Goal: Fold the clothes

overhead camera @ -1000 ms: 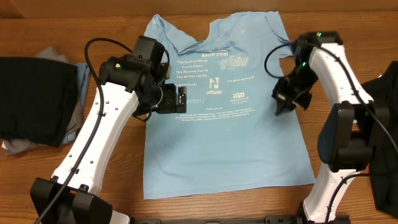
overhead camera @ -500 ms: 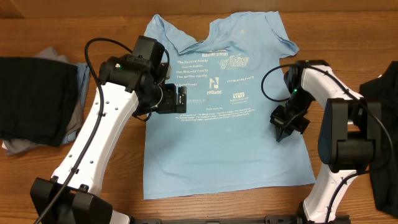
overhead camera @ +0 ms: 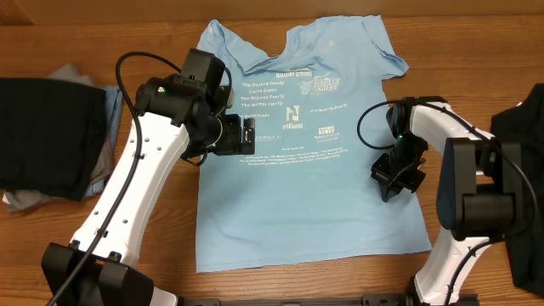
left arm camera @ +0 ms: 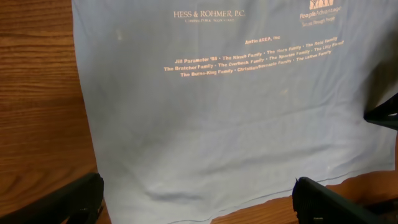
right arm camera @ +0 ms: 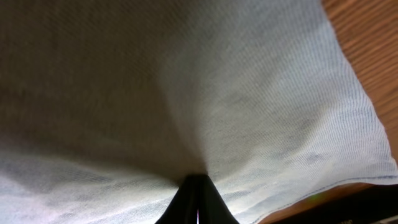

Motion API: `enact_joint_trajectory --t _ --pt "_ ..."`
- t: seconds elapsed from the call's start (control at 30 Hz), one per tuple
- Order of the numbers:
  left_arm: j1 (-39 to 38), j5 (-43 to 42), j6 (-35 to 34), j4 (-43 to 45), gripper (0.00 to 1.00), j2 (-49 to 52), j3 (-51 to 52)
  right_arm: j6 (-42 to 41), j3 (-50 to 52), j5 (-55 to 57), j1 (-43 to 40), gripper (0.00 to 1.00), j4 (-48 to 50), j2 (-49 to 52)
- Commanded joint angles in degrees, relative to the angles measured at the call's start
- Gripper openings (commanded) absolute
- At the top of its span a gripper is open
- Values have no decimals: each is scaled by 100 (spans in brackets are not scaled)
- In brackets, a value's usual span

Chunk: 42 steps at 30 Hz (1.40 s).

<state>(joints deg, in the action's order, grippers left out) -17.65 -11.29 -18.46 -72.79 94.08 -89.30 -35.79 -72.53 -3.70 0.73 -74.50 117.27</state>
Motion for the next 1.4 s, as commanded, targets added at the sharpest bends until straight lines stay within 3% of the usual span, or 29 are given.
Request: enact_joint_trajectory --t 0.0,0.27,0.53,0.73,0.93,1.07,1.23,1.37 --pt "-37 33 66 0 100 33 -44 -367 280 975 -22 4 245 101" --pt "-37 33 66 0 100 33 -44 -455 271 1598 -592 4 549 101" --pt "-37 33 66 0 100 33 -44 479 199 1696 -981 4 1626 103" --pt "-37 33 66 0 100 33 -44 861 -426 2031 -986 4 2157 103" --pt "-37 33 66 0 100 33 -44 905 -1152 3171 -1008 4 2485 103" --pt "-37 33 68 0 100 33 -44 1067 -1421 3198 -1069 4 2763 103" --pt "-37 33 68 0 100 33 -44 1244 -2262 3005 -1064 4 2262 96" --pt "-37 33 66 2 100 33 -44 1244 -3158 1670 -1060 4 1351 74"
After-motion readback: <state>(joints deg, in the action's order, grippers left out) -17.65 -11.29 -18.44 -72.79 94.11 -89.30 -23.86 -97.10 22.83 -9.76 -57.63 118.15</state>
